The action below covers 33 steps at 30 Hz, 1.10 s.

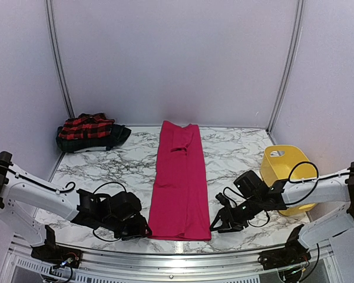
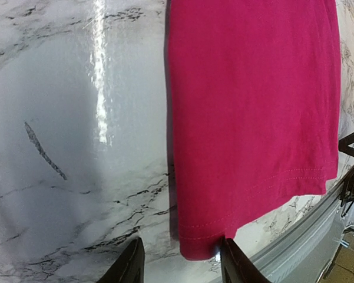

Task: Fold and stack the mixed laundry pile
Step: Pick up the rectangle-folded T-shirt from the center of the board.

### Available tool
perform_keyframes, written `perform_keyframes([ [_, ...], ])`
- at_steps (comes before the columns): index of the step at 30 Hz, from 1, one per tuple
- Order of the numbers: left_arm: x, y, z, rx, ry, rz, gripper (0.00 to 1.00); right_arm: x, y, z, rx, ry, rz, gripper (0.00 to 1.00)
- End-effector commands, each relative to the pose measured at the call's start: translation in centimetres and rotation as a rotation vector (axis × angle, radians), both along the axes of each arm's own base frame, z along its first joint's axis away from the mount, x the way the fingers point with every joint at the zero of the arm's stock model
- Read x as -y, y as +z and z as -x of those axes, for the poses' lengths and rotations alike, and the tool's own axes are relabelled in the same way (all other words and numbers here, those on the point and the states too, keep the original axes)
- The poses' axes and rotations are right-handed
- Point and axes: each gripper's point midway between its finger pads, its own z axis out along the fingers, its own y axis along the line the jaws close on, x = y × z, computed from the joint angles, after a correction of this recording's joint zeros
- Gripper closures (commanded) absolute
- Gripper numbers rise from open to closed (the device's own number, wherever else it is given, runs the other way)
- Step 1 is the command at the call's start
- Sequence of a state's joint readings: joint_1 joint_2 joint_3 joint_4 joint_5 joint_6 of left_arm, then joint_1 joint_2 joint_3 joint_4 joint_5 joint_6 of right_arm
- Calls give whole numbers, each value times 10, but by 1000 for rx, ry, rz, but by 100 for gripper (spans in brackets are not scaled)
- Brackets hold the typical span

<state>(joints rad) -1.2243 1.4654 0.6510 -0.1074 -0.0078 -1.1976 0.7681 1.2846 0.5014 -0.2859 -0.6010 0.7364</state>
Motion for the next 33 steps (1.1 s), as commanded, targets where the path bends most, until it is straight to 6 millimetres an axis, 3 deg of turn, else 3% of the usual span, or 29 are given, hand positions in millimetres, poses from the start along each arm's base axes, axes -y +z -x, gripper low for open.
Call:
perform_keyframes([
  [1, 4, -5, 0, -26, 9, 49, 55, -16, -2, 4, -7, 7, -42, 51],
  [6, 5, -10, 3, -40, 0, 65, 58, -27, -15, 15, -33, 40, -31, 53],
  [9, 6, -14, 5, -51, -13, 64, 66, -29, -20, 18, -40, 47, -16, 56],
  [16, 14, -14, 7, -43, -57, 71, 91, -29, -25, 21, -53, 47, -12, 79],
  [18, 17, -10, 7, -41, -72, 82, 100, -31, -21, 24, -48, 56, -27, 90],
  [20, 21, -4, 11, -37, -86, 100, 100, -32, -16, 28, -49, 67, -39, 100],
  [27, 24, 27, 22, -16, -123, 145, 100, -34, 17, 29, 0, 94, -64, 100],
  [33, 33, 56, 2, 46, -139, 142, 100, -44, 45, 4, 86, 65, -70, 100],
])
